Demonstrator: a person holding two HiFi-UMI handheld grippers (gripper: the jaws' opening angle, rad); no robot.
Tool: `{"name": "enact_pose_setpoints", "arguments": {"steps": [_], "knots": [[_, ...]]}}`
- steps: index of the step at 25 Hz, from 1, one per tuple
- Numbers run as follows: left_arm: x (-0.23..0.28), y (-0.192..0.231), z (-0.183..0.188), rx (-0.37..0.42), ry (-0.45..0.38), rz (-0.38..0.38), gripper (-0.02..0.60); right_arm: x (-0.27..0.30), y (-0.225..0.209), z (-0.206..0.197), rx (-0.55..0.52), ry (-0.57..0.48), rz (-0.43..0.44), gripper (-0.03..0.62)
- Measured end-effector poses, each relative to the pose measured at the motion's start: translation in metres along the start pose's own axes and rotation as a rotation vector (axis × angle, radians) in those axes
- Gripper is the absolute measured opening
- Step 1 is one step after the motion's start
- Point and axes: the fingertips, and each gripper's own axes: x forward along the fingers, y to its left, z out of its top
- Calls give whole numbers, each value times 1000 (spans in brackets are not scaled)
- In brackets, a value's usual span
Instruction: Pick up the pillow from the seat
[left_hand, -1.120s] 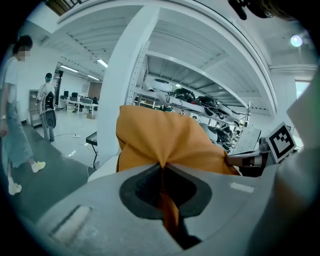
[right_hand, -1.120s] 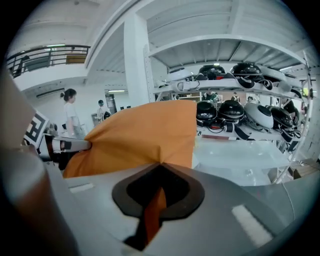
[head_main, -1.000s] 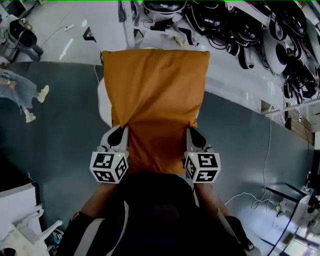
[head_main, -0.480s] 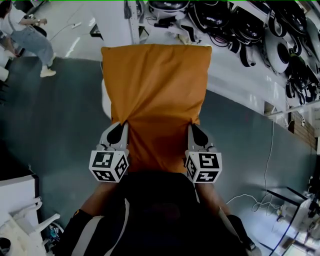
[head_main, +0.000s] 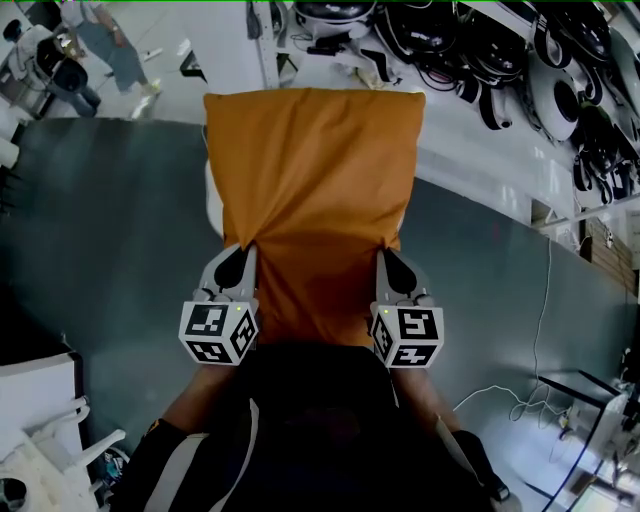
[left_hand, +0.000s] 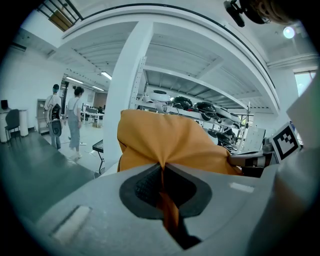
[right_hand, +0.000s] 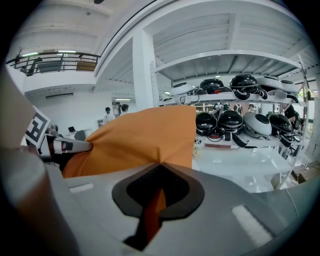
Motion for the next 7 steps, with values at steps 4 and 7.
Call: {"name": "enact_pose_setpoints", "arguments": {"steps": [4, 7], "knots": [[0, 3, -2, -1, 5, -1, 6, 2, 2, -3, 5, 3, -1, 6], [1, 3, -4, 0, 9, -3, 6, 3, 2, -7, 8, 9, -4, 6]]}}
